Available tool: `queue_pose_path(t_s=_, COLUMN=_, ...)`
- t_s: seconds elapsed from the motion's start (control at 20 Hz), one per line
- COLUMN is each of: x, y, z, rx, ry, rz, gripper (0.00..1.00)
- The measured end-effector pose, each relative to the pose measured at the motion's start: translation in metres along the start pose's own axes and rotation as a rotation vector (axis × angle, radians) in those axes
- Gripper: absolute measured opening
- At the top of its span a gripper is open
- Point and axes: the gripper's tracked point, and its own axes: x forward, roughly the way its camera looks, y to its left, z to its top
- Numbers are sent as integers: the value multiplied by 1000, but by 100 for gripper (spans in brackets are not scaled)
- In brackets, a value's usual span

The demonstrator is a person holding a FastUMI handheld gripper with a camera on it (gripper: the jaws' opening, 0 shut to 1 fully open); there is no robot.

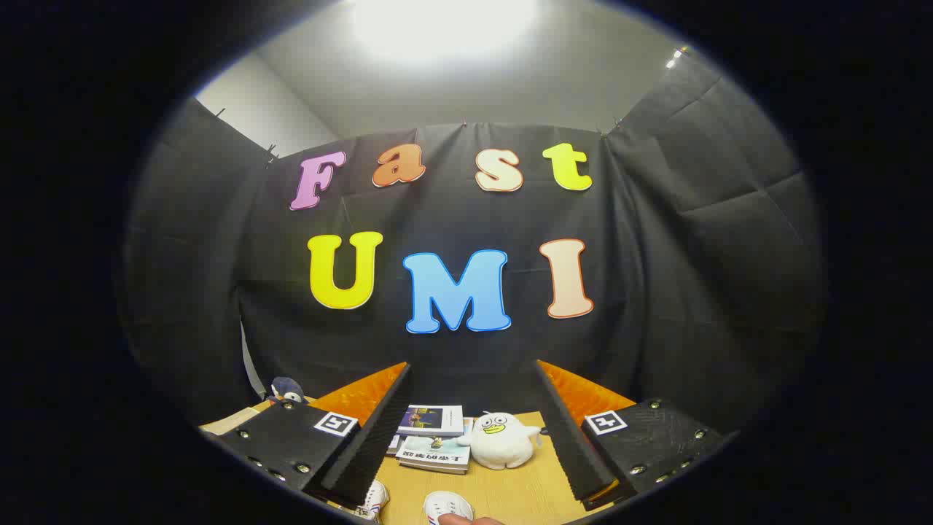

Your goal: Open the storage box then place both shoes into the box .Put the left shoe in first, then the right shoe, with the right side of both shoes facing outward in a uniform manner.

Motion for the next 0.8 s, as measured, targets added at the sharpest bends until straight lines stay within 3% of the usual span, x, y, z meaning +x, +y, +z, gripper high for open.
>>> queue_pose_path(t_s=0.8, x=-24, y=25, z=-5, rx=-32, ry=-1, rz=15, gripper=98)
